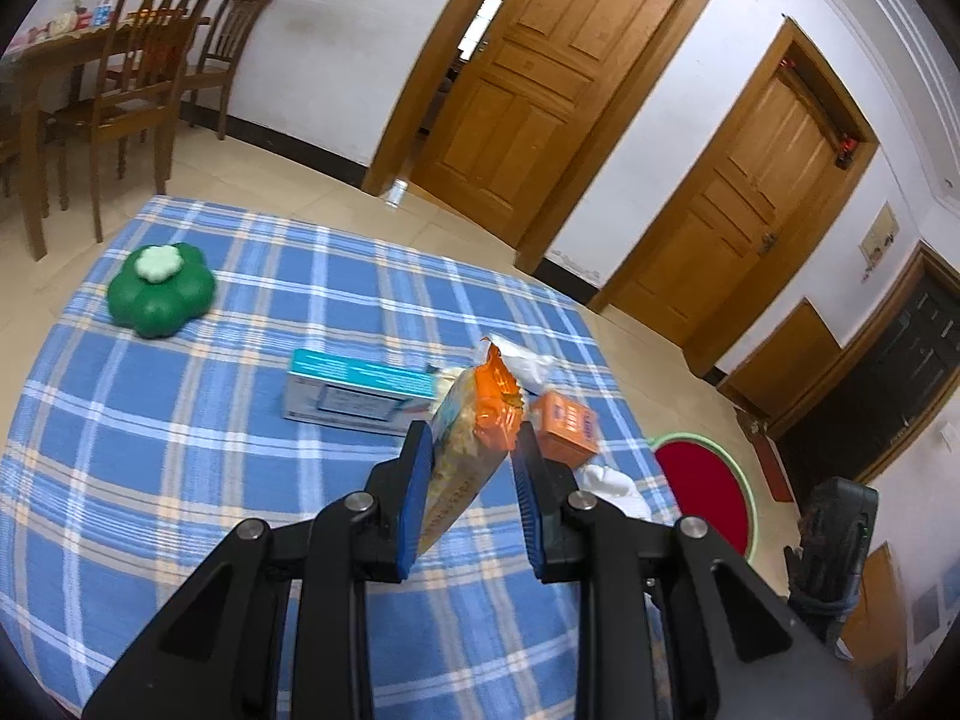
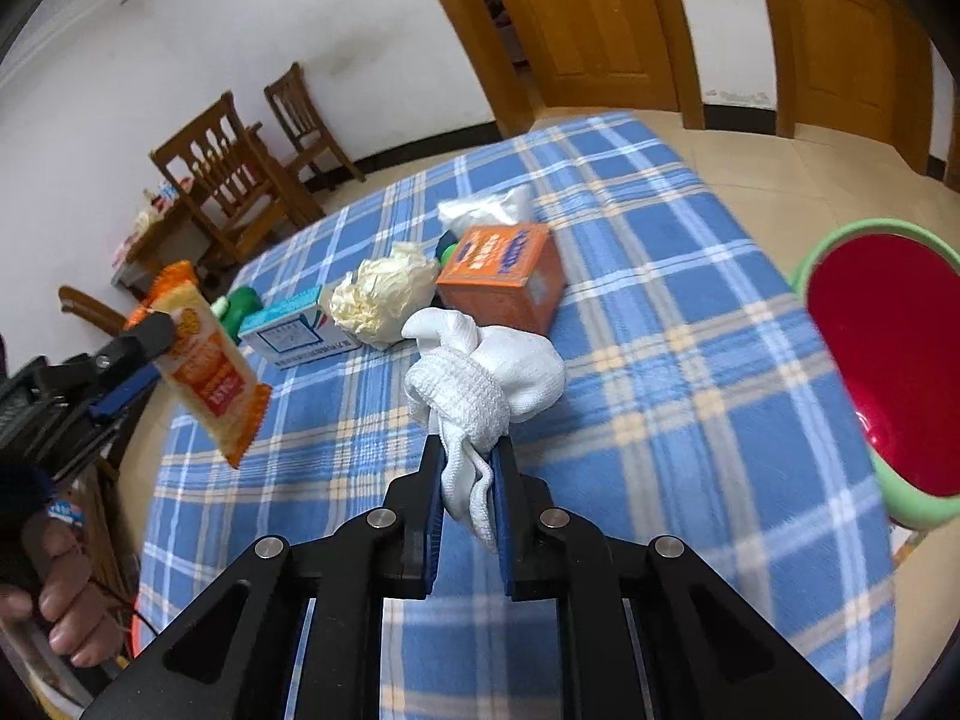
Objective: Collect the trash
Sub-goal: 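Carry the socks and snack bag over the red bucket with both grippers, then open both grippers over the red bucket, dropping socks and snack bag, then move both grippers back over the table toward the remaining items, then grasp the white medicine box with the left gripper, then grasp the orange box with the right gripper while the left holds the medicine box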
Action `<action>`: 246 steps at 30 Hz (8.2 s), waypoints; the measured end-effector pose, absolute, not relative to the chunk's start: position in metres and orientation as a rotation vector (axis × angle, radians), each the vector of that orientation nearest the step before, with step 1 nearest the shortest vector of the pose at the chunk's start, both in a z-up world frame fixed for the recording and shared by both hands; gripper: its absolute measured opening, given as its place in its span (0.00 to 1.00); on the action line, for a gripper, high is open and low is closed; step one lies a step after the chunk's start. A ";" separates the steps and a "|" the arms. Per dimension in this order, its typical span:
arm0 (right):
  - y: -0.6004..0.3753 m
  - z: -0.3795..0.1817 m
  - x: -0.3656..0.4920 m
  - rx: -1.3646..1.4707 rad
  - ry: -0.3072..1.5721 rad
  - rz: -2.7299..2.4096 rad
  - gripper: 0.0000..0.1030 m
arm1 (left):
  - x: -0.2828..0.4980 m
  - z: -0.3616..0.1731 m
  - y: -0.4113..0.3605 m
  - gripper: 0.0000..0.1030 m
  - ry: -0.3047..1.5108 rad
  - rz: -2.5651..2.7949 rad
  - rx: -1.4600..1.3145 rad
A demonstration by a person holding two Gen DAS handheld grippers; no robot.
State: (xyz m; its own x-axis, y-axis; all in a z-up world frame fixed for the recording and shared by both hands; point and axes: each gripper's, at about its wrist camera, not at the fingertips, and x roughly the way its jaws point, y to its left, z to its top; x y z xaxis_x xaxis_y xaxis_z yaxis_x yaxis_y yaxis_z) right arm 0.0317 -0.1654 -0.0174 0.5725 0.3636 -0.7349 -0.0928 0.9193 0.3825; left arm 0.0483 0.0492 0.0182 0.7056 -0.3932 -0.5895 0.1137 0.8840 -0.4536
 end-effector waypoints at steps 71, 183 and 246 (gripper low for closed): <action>-0.422 -0.044 -0.035 0.662 0.774 -0.223 0.24 | 0.113 -0.016 -0.286 0.46 0.966 -0.805 -0.093; -0.273 -0.021 0.007 0.442 0.878 0.043 0.39 | 0.198 -0.064 0.090 0.74 1.077 0.204 -0.194; -0.142 -0.042 0.136 0.229 0.964 0.161 0.62 | 0.116 -0.056 0.072 0.51 0.956 -0.075 -0.287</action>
State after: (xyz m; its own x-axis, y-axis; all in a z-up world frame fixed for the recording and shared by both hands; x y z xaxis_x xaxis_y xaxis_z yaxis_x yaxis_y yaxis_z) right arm 0.1358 -0.1422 -0.0424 0.5612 0.2370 -0.7930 -0.0338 0.9639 0.2641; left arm 0.1157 0.0716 -0.0559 0.5777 -0.1889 -0.7941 -0.0629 0.9597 -0.2740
